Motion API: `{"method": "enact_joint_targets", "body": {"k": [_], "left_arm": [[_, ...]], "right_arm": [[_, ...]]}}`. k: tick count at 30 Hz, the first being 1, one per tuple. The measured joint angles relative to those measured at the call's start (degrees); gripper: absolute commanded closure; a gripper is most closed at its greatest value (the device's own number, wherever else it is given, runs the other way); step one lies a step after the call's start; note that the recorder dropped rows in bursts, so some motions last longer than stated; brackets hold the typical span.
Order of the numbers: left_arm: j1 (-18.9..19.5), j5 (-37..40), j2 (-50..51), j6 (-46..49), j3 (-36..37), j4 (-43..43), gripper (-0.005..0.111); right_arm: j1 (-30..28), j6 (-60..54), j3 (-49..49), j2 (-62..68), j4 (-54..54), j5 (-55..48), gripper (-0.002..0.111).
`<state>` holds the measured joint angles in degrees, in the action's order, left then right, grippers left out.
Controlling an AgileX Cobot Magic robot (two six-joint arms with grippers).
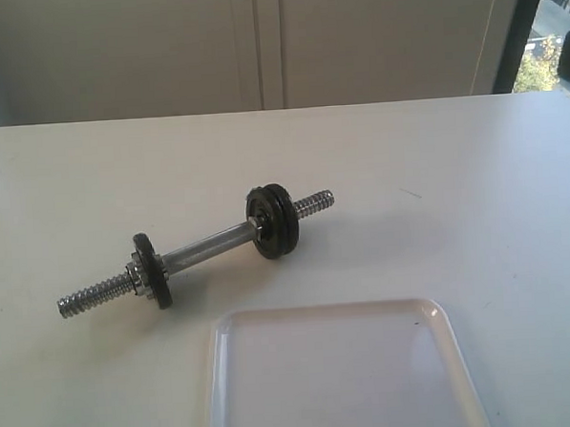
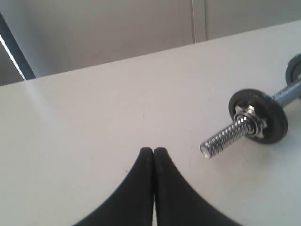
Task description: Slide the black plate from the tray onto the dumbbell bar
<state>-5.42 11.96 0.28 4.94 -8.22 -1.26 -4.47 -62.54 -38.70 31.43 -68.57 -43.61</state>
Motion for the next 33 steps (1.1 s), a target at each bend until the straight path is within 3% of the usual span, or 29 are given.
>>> {"method": "enact_joint_targets", "body": {"k": [9,33], "left_arm": [[0.0,-0.1,0.0,-1.5,7.9,-0.6,0.107],[0.0,-0.1,0.0,-0.4,8.0,-2.3,0.107]], "right_arm": [[0.0,0.0,0.0,0.0,0.1,0.0,0.108],[0.0,0.0,0.0,0.0,0.1,0.0,0.108]]}}
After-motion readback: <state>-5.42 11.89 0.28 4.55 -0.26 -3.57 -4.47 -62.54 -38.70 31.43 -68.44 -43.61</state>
